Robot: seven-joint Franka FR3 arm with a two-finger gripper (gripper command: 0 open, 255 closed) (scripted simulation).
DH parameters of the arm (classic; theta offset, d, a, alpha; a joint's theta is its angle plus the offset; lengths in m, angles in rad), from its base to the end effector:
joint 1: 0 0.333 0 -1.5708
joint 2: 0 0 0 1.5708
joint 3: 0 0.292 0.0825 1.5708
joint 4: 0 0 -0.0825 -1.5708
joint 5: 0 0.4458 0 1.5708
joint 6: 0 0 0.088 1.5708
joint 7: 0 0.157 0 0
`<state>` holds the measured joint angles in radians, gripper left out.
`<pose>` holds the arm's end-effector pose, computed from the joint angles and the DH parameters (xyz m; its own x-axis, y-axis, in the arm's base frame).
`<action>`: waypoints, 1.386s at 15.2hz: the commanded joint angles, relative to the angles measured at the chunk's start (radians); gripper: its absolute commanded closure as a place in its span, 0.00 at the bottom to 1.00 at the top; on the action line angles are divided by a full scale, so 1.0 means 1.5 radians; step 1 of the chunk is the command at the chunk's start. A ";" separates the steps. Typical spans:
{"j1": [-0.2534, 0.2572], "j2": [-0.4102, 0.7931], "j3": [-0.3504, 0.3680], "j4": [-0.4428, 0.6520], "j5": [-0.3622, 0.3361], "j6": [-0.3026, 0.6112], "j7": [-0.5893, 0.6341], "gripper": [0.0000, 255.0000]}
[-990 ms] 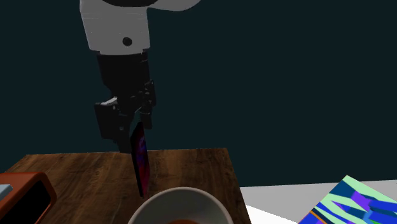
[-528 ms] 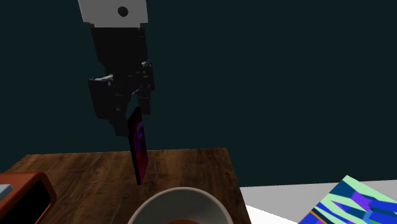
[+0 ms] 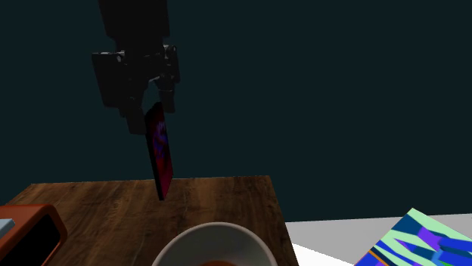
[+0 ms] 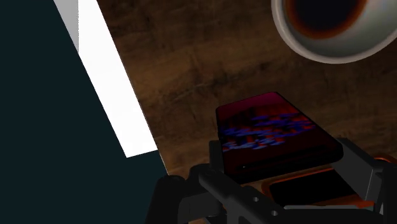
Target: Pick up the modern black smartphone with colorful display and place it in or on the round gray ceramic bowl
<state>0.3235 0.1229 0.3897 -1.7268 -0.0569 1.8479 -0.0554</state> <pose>0.5045 0.4194 0.4179 0.7101 0.7041 0.0072 0.7040 -0.7101 0.0087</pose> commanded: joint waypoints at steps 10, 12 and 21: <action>0.002 -0.003 0.001 0.087 0.002 -0.090 -0.002 1.00; 0.004 -0.047 0.007 0.050 0.018 -0.094 0.005 1.00; 0.032 -0.225 0.028 -0.064 0.091 -0.143 0.042 1.00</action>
<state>0.3644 -0.1798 0.4280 -1.8005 0.0657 1.6437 -0.0002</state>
